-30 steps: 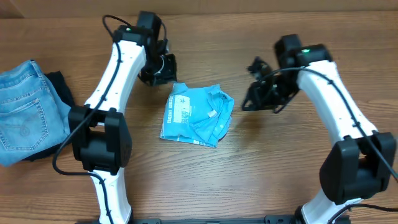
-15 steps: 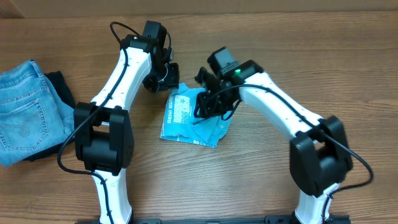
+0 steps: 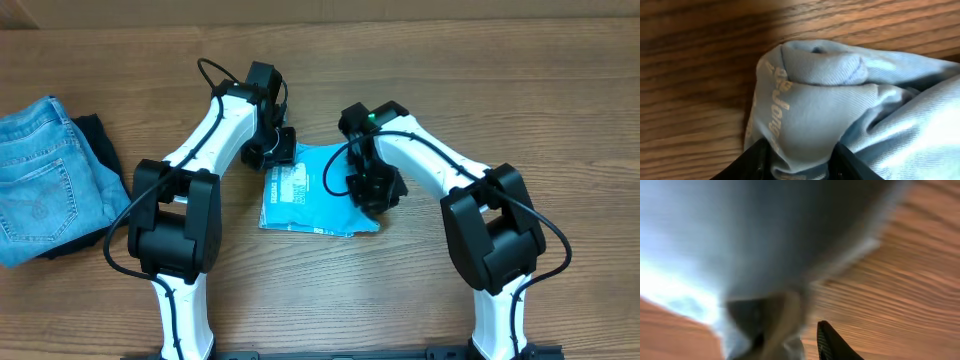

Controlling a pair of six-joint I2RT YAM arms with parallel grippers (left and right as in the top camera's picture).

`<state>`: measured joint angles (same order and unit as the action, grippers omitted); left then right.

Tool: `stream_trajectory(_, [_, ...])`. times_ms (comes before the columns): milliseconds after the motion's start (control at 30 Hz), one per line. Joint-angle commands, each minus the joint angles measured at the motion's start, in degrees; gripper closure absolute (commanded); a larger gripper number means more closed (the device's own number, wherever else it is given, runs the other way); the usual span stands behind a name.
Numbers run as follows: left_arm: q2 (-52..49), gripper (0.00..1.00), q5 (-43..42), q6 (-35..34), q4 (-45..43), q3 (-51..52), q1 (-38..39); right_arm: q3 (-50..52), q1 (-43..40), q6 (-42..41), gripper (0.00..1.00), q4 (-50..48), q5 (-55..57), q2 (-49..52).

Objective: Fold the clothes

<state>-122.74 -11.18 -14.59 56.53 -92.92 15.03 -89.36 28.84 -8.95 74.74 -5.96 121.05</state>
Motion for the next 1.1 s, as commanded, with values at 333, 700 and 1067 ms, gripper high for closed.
stream_trajectory(333, [0.2, 0.72, 13.3, -4.7, 15.1, 1.0, 0.4, -0.6, -7.1, -3.1, 0.73, 0.2, 7.8, -0.8])
stream_trajectory(700, [0.5, 0.41, 23.2, -8.1, 26.2, -0.7, 0.2, -0.6, -16.5, -1.3, 0.73, 1.4, 7.8, -6.2])
stream_trajectory(1067, [0.3, 0.13, -0.3, 23.4, 20.5, -11.4, -1.4, -0.6, -16.5, -1.3, 0.73, 1.1, 7.8, -6.2])
